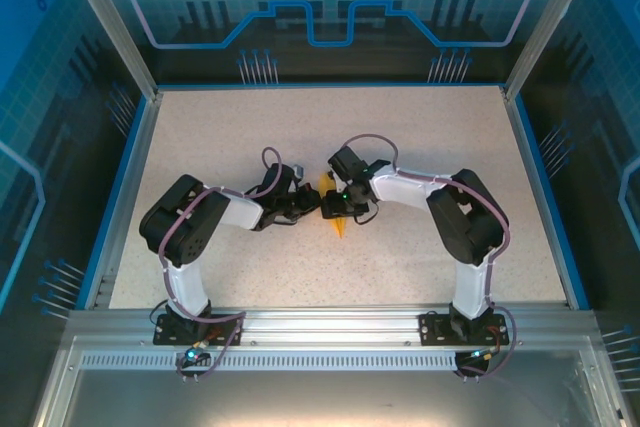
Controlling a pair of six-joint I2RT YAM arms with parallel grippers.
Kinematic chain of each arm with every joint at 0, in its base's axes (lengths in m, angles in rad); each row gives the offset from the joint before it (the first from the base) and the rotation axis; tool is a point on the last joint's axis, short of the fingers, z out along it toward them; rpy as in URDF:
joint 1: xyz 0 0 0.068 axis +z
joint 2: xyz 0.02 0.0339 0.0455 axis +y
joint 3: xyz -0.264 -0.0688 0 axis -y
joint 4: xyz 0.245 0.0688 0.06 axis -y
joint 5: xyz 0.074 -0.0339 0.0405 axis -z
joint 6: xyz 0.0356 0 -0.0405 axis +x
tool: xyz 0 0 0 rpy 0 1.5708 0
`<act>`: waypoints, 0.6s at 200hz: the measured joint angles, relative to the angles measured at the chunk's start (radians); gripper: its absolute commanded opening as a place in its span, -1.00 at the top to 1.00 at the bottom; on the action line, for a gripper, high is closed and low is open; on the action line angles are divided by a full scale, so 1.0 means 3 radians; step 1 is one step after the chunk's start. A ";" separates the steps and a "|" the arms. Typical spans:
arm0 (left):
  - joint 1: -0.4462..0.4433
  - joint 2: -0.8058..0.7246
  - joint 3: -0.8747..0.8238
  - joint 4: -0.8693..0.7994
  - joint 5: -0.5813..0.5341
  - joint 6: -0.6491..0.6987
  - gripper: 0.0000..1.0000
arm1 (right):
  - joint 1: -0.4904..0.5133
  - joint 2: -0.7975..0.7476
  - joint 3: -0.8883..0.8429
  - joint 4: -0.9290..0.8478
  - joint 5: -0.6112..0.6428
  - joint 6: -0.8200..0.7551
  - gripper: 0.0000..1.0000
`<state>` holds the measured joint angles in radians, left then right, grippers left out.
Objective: Fold a paper plane with a square sheet of paper (pick it up from the middle)
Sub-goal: Move the paper plane to the center of the table.
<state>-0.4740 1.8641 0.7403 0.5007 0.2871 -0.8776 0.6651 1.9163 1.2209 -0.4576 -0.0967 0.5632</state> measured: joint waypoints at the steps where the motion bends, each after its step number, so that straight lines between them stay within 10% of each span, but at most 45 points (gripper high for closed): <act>1: 0.0000 0.0000 -0.0001 0.0001 0.0000 -0.0001 0.99 | 0.0004 0.0003 0.0003 -0.0008 0.0011 0.0000 0.11; 120: 0.0203 -0.0458 -0.0081 -0.0215 -0.0023 -0.0036 0.48 | 0.0287 0.0191 0.0566 -0.0621 0.0795 0.0273 0.65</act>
<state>-0.4129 1.7267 0.7158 0.4362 0.2802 -0.8883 0.7513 1.9736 1.3907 -0.6437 0.1417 0.6453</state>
